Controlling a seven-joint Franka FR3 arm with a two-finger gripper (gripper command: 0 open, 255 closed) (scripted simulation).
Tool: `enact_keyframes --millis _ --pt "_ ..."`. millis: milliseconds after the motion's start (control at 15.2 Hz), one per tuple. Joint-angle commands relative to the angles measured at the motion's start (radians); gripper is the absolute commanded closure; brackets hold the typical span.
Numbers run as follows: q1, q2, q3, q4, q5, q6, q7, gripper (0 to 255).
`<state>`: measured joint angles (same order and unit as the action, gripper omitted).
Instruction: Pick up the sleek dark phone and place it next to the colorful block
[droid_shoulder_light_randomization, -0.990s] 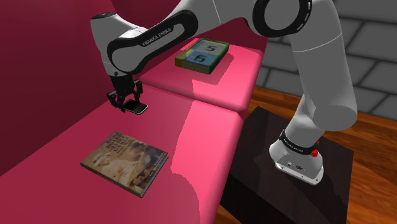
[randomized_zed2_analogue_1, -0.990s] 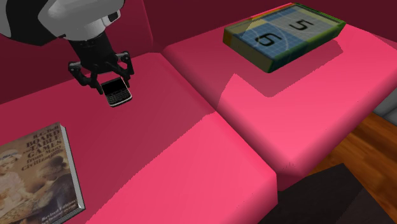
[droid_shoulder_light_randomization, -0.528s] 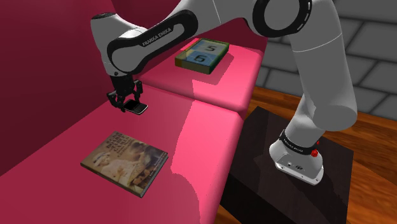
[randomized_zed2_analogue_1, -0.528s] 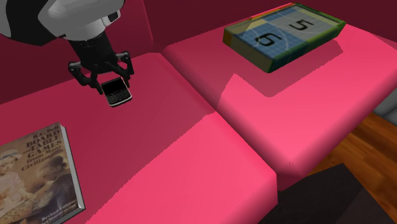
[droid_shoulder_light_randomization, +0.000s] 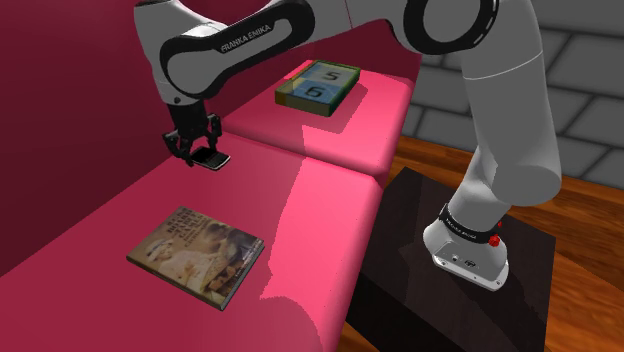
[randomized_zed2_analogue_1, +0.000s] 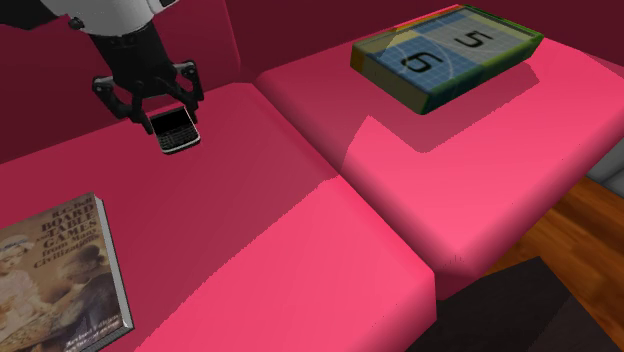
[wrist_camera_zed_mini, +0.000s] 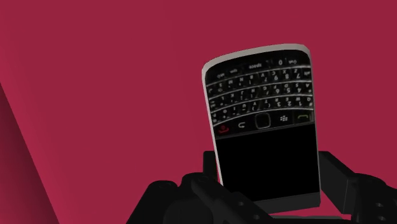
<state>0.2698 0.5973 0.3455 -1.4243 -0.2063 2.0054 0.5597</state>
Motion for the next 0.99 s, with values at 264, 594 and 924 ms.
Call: enact_keyframes --millis 264,594,924 --pt "0.001 -0.025 0.006 0.045 0.01 -0.069 -0.006 255" --pt "0.004 -0.037 0.01 0.093 0.016 -0.128 -0.011 255" --pt "0.008 -0.044 0.012 0.151 0.02 -0.192 -0.015 255"
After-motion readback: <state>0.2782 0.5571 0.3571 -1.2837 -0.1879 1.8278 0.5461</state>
